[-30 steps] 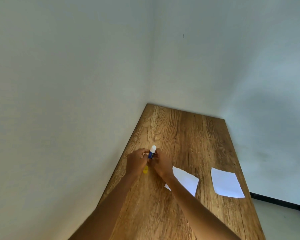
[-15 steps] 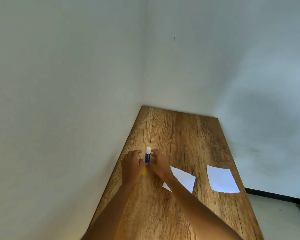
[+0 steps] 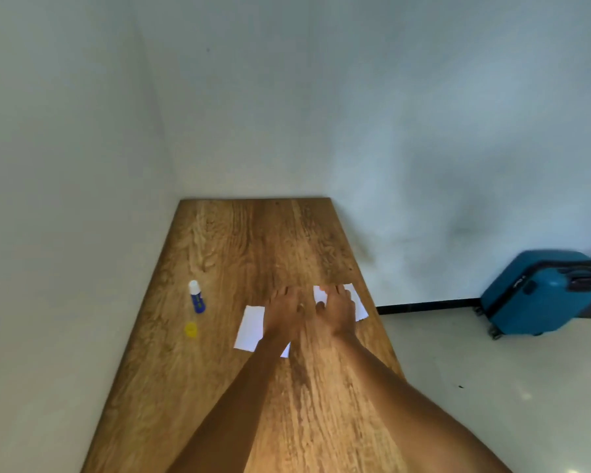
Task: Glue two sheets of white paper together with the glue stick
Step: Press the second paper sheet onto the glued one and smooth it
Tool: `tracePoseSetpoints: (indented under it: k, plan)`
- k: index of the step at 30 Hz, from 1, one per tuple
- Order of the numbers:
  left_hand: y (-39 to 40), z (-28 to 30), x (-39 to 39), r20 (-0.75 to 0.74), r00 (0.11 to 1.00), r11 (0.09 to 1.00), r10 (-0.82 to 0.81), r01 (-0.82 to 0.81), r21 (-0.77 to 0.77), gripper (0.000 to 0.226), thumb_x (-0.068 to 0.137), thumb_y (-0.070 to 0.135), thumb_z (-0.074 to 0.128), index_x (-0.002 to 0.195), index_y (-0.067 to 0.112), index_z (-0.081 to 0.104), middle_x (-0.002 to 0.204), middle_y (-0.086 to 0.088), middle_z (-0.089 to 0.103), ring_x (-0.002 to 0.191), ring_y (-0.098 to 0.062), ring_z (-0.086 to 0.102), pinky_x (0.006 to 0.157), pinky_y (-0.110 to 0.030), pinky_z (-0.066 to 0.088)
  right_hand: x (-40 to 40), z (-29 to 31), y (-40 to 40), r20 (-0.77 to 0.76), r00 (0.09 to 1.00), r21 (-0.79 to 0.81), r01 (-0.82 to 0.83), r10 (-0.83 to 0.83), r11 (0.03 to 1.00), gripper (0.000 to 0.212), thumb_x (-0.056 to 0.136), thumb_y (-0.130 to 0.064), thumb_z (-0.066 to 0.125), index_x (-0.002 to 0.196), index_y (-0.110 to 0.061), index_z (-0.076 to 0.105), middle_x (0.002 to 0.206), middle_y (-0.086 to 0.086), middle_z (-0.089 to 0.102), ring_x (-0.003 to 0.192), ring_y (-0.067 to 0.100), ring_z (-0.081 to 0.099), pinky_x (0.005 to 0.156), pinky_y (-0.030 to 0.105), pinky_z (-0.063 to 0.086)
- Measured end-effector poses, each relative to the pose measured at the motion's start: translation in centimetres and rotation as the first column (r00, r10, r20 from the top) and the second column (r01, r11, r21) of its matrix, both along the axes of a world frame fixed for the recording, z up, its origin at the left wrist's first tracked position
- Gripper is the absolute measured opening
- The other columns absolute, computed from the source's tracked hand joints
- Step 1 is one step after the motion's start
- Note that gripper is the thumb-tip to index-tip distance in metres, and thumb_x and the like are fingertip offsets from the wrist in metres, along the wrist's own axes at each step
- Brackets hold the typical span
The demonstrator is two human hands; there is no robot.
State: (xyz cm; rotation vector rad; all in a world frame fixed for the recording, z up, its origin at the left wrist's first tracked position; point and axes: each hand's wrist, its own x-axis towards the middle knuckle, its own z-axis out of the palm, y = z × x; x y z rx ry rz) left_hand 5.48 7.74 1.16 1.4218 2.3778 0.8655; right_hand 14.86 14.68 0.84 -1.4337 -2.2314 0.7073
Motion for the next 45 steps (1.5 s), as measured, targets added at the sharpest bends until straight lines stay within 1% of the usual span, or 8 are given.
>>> tracePoseSetpoints:
  k: [6,14,20,28,31,34,40,45]
  plan:
    - [5.8,-1.6,2.5,-0.028,0.998,0.973,0.062,-0.067,-0.222,0.054,0.093,0.019,0.046,0.141,0.007,0.025,0.149,-0.013,0.033,0.135,-0.031,0.034,0.111,-0.038,0.029,5.8,-2.2,4.3,0.114,0.993,0.044,0.015,-0.020,0.999,0.040,0.088,-0.016,0.054,0.126,-0.013,0.048,0.125,0.010,0.053,0.119,0.027,0.046,0.100,0.035,0.038]
    - [8.8,-1.3,2.4,0.283,0.927,0.968,0.246,-0.218,-0.128,0.039,0.085,-0.003,0.050,0.122,0.007,0.054,0.127,-0.013,0.057,0.115,-0.030,0.054,0.096,-0.040,0.047,6.5,-3.8,5.5,0.000,1.000,0.028,-0.022,0.022,0.999,0.040,0.084,-0.022,0.063,0.121,-0.011,0.050,0.116,0.011,0.055,0.113,0.026,0.046,0.093,0.034,0.042]
    - [8.0,0.6,1.2,0.533,0.836,0.991,0.130,-0.128,-0.041,0.023,0.083,0.012,0.066,0.096,-0.006,0.064,0.095,-0.022,0.064,0.092,-0.033,0.061,0.070,-0.029,0.042,6.3,-2.3,6.3,-0.266,0.963,-0.117,0.014,-0.045,0.993,0.038,0.089,-0.020,0.058,0.125,-0.007,0.051,0.121,0.010,0.054,0.102,0.023,0.058,0.082,0.032,0.049]
    - [2.2,2.9,-2.4,0.638,0.770,0.996,-0.005,-0.052,0.070,0.032,0.090,0.024,0.059,0.099,-0.006,0.065,0.084,-0.010,0.063,0.070,-0.016,0.058,0.054,-0.016,0.046,4.8,-0.6,4.7,-0.407,0.911,-0.418,-0.125,-0.063,0.900,0.022,0.090,-0.024,0.057,0.101,-0.008,0.066,0.076,0.003,0.063,0.070,0.015,0.056,0.061,0.026,0.042]
    - [-1.0,2.6,-5.2,0.496,0.868,1.000,-0.006,-0.003,0.017,0.036,0.096,0.025,0.047,0.103,-0.006,0.064,0.089,-0.015,0.063,0.082,-0.024,0.060,0.074,-0.025,0.044,4.2,-0.8,3.9,-0.449,0.880,-0.471,-0.084,-0.157,0.878,0.026,0.089,-0.027,0.059,0.108,-0.011,0.065,0.071,-0.003,0.059,0.065,0.011,0.054,0.058,0.022,0.044]
    - [-4.2,1.6,-8.0,0.127,0.983,0.957,-0.133,0.161,-0.243,0.036,0.094,0.025,0.050,0.125,0.010,0.054,0.134,-0.009,0.053,0.121,-0.025,0.049,0.098,-0.033,0.037,3.7,-0.9,3.2,-0.492,0.830,-0.541,-0.056,-0.262,0.839,0.030,0.088,-0.025,0.061,0.111,-0.006,0.063,0.067,-0.002,0.055,0.063,0.011,0.052,0.059,0.022,0.046]
    - [-7.2,-0.8,-7.7,-0.230,0.914,0.848,-0.334,0.185,-0.497,0.068,0.088,0.053,0.048,0.139,0.011,0.031,0.150,-0.010,0.029,0.136,-0.027,0.028,0.112,-0.044,0.022,3.5,-0.6,1.9,-0.507,0.809,-0.578,-0.064,-0.297,0.814,0.029,0.090,-0.021,0.058,0.112,-0.002,0.061,0.066,0.000,0.051,0.060,0.010,0.046,0.058,0.021,0.042]
    - [-6.1,-1.0,-6.0,-0.248,0.899,0.820,-0.360,0.179,-0.544,0.082,0.081,0.053,0.058,0.141,0.011,0.022,0.152,-0.014,0.020,0.137,-0.032,0.023,0.113,-0.048,0.018,3.2,-0.1,1.4,-0.520,0.795,-0.576,-0.058,-0.311,0.815,0.025,0.090,-0.021,0.059,0.108,-0.005,0.062,0.067,0.001,0.052,0.059,0.010,0.047,0.058,0.021,0.044]
